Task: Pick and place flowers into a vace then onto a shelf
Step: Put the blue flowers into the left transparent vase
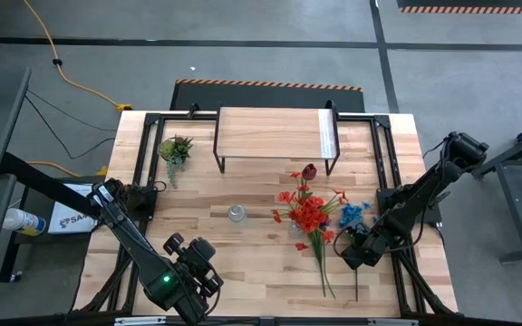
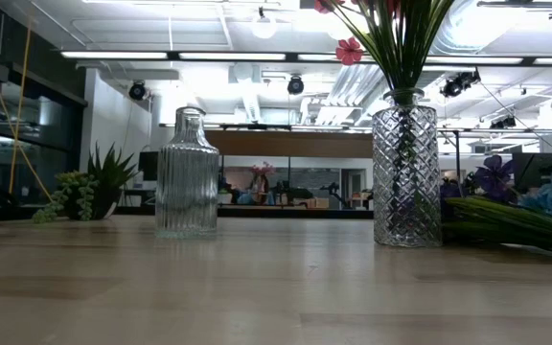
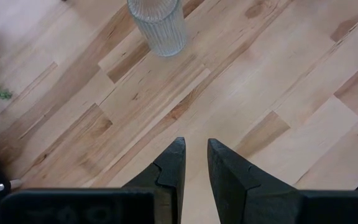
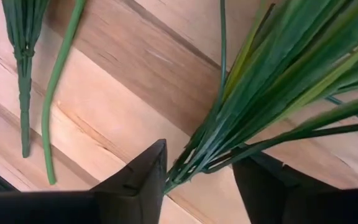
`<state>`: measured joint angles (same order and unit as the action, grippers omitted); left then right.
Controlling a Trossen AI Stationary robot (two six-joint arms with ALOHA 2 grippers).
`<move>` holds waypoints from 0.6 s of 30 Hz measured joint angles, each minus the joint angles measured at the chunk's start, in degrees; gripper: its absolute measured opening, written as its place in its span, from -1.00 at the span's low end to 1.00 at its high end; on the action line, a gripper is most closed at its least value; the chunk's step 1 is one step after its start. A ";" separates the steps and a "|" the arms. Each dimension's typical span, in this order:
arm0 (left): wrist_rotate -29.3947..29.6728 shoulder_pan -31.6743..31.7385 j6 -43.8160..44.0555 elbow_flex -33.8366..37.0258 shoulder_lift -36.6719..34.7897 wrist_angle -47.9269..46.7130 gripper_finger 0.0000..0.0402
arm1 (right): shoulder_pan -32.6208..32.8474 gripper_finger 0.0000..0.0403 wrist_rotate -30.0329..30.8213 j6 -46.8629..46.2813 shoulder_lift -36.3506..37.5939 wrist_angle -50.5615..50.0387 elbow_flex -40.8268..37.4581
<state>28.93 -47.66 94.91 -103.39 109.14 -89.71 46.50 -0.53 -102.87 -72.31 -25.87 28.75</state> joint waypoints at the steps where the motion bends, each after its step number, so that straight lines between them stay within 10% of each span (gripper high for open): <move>1: 0.00 0.00 -0.06 0.00 0.00 0.00 -0.48 | 0.00 -0.21 0.03 0.00 0.00 -0.03 0.00; 18: 0.02 0.00 -0.12 0.00 0.00 0.00 -0.48 | 0.00 -0.67 0.07 -0.16 0.02 -2.44 0.04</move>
<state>28.95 -47.66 94.79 -103.39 109.14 -89.71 46.50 -0.46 -103.03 -72.29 -28.31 28.80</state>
